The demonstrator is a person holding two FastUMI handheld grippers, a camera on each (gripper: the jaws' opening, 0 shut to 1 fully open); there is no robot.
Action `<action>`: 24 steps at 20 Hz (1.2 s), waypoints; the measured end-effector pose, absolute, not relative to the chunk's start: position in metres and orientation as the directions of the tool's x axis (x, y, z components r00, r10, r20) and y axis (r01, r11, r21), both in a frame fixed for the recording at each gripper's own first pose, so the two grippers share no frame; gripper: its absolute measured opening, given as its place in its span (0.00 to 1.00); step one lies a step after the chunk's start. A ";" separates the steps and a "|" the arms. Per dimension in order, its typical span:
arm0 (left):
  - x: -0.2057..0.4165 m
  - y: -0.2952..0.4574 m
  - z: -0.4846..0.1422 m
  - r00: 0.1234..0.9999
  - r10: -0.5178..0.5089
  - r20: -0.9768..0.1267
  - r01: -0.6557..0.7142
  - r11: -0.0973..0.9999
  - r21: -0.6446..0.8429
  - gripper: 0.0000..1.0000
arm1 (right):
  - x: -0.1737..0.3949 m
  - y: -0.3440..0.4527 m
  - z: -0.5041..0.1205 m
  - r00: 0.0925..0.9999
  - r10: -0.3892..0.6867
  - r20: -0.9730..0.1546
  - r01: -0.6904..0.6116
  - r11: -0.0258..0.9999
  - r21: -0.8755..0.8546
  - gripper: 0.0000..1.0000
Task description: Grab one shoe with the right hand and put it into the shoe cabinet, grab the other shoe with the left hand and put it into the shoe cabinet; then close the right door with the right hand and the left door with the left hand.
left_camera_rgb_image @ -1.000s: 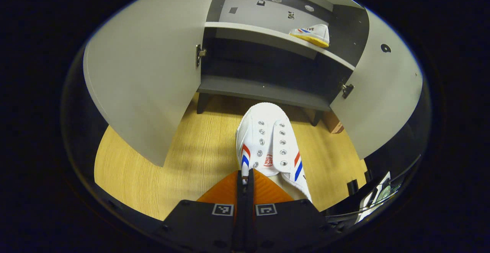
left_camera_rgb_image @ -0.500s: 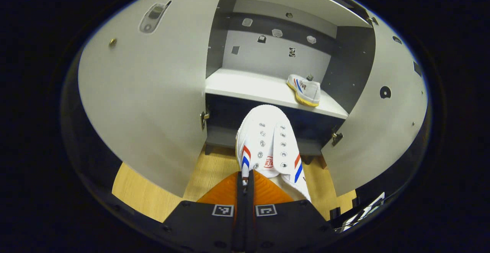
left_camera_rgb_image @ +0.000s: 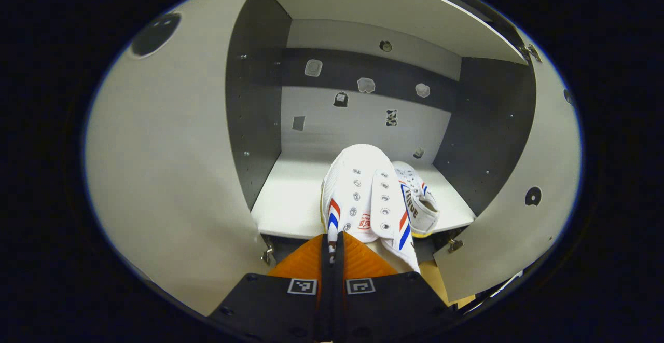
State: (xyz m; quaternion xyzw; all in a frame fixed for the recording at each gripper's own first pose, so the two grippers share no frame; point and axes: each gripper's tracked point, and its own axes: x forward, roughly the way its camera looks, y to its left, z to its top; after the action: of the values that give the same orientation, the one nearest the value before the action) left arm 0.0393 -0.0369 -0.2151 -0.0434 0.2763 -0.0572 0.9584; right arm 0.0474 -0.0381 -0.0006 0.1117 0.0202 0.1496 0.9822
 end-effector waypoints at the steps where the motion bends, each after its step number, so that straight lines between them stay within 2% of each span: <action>1: 0.040 -0.037 -0.217 0.839 -0.144 -0.524 0.094 0.988 -0.121 0.06 | 0.049 -0.040 -0.003 0.961 0.278 -0.010 -0.269 0.937 0.224 0.92; 11: 0.042 -0.034 -0.219 0.775 -0.167 -0.610 0.150 0.985 -0.080 0.06 | 0.059 -0.036 -0.018 0.979 0.190 -0.071 -0.166 0.953 0.253 0.92; 21: 0.055 -0.029 -0.265 0.722 -0.121 -0.681 0.071 0.992 -0.101 0.07 | 0.069 -0.032 -0.026 0.974 0.200 -0.104 -0.170 0.954 0.245 0.92; 22: 0.053 -0.030 -0.264 0.724 -0.125 -0.678 0.070 0.992 -0.108 0.11 | 0.069 -0.032 -0.026 0.974 0.202 -0.104 -0.172 0.955 0.243 0.92; 24: 0.052 -0.031 -0.249 0.754 -0.128 -0.644 0.073 0.991 -0.112 0.27 | 0.068 -0.032 -0.026 0.973 0.208 -0.105 -0.176 0.953 0.248 0.92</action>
State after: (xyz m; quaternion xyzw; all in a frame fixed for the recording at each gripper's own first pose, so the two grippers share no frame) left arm 0.0521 -0.0311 -0.2489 -0.0398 0.3464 -0.0537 0.9357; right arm 0.0684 -0.0324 -0.0261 0.1192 0.0651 0.0974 0.9859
